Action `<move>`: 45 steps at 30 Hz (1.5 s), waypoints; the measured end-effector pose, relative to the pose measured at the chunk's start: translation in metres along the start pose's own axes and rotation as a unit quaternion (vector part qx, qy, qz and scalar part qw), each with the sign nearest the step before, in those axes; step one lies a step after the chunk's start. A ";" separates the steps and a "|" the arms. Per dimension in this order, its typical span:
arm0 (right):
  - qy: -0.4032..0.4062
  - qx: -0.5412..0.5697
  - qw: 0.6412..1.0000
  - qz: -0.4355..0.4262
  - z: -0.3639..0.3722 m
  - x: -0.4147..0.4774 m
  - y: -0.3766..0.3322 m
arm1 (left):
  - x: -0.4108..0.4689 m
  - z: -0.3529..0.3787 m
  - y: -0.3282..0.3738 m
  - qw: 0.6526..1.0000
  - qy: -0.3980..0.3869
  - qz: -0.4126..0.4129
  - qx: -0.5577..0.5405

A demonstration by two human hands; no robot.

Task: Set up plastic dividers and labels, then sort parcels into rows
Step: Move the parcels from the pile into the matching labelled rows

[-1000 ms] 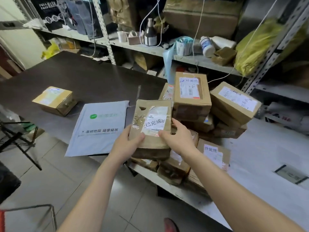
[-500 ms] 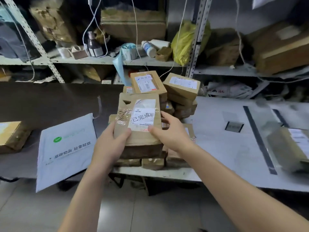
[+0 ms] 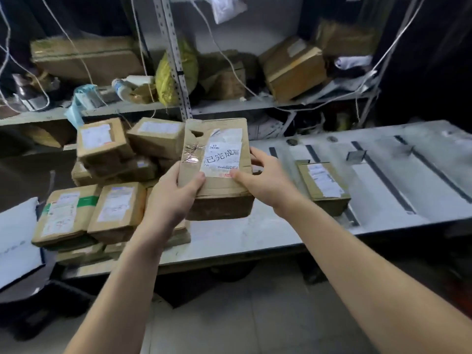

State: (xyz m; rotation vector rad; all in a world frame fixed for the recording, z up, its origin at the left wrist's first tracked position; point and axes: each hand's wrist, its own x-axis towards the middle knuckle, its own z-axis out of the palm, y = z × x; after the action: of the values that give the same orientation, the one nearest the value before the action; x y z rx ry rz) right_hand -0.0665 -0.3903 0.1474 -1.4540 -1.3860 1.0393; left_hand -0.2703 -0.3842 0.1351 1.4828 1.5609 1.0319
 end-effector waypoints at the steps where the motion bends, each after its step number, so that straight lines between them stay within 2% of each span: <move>1: 0.010 0.004 1.000 0.003 -0.029 -0.008 0.007 | -0.005 0.027 0.011 1.000 -0.011 0.006 -0.007; 7: 0.093 -0.007 0.995 0.037 -0.183 -0.037 0.055 | -0.025 0.174 0.086 0.994 -0.096 0.047 -0.022; 13: 0.176 -0.032 0.981 0.070 -0.294 -0.026 0.100 | -0.013 0.294 0.134 0.985 -0.148 0.091 -0.001; 20: 0.207 -0.063 0.969 0.121 -0.404 0.006 0.141 | 0.022 0.426 0.156 0.976 -0.196 0.089 -0.009; 29: 0.153 -0.044 0.970 0.182 -0.491 0.051 0.219 | 0.037 0.557 0.164 0.977 -0.179 -0.005 0.117; 33: 0.117 -0.054 0.973 0.192 -0.514 0.075 0.261 | 0.042 0.593 0.157 0.975 -0.169 -0.071 0.127; 37: 0.044 -0.054 0.980 0.187 -0.527 0.097 0.296 | 0.033 0.617 0.161 0.981 -0.097 -0.142 0.092; 41: -0.029 -0.075 0.979 0.188 -0.525 0.116 0.325 | 0.028 0.636 0.158 0.969 -0.050 -0.228 0.082; 45: -0.067 -0.074 0.972 0.213 -0.511 0.126 0.348 | 0.036 0.650 0.147 0.954 -0.031 -0.281 0.099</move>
State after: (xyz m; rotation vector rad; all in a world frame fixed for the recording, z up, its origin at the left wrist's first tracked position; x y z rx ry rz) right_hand 0.5282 -0.2895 -0.0377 -1.8757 -1.2948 1.3456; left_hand 0.3799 -0.3053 0.0059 1.0723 1.9266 0.5034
